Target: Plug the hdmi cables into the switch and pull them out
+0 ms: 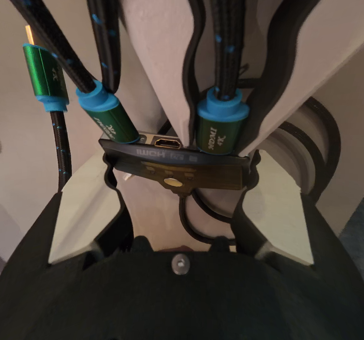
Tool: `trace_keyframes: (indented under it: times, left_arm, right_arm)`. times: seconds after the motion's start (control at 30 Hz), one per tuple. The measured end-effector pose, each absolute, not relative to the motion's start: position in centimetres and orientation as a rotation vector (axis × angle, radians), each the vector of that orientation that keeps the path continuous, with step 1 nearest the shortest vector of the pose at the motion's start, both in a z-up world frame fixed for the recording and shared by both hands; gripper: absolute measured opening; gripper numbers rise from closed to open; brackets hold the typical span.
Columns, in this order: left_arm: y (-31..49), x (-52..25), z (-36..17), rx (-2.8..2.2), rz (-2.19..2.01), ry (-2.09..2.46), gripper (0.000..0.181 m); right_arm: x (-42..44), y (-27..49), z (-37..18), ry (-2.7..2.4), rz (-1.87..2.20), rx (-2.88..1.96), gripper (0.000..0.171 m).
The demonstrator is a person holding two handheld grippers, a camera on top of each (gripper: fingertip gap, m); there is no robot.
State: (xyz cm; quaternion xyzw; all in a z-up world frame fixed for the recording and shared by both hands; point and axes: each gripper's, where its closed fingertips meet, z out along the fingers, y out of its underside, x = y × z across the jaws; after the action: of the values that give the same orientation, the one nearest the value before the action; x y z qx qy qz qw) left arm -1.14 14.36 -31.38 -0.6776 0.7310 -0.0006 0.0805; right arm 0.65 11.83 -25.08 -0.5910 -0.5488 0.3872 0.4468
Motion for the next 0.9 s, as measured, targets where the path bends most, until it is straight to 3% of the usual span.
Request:
trace_keyframes:
  times: [0.03,0.9]
  left_arm:
    - [14.5,-1.2,-31.4,-2.008,0.033,2.185,0.129]
    - [15.4,-1.3,-30.1,-1.935,0.071,2.136,0.129]
  right_arm:
    - [0.6,11.8,-25.1,-1.363,0.947,-1.463,0.022]
    - [0.7,12.1,-24.3,-1.262,1.068,-1.485,0.018]
